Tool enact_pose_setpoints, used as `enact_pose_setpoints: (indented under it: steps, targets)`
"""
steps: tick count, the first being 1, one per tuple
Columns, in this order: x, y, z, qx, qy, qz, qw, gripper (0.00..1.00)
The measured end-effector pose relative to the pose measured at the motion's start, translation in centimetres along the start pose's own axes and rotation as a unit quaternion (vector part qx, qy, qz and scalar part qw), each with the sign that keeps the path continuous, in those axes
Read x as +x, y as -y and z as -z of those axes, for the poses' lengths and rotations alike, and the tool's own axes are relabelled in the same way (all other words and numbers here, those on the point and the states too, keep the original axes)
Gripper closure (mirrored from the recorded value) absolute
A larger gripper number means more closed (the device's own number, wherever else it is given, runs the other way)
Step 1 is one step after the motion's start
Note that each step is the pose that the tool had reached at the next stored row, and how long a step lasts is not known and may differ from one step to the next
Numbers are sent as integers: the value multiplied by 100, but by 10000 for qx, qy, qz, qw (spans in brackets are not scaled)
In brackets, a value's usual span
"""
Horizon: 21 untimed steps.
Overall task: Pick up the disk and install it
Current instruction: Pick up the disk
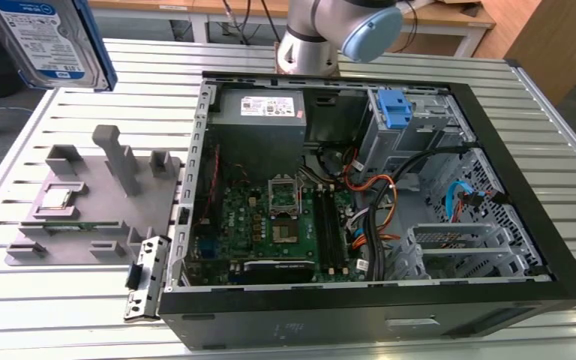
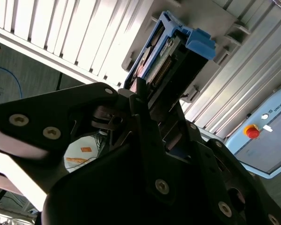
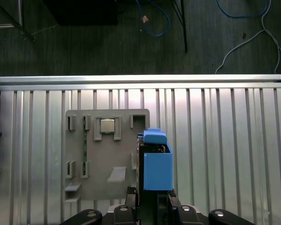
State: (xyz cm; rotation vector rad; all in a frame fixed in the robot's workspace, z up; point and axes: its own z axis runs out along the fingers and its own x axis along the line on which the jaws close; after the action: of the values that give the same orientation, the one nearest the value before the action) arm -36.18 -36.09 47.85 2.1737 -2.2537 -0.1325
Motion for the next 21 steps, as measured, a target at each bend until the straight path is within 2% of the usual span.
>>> enact_pose_setpoints:
  steps: [12, 21]
  targets:
    - [-5, 137, 9, -18, -1, -1, 10000, 65]
    - [-10, 267, 17, -35, -1, -2, 10000, 65]
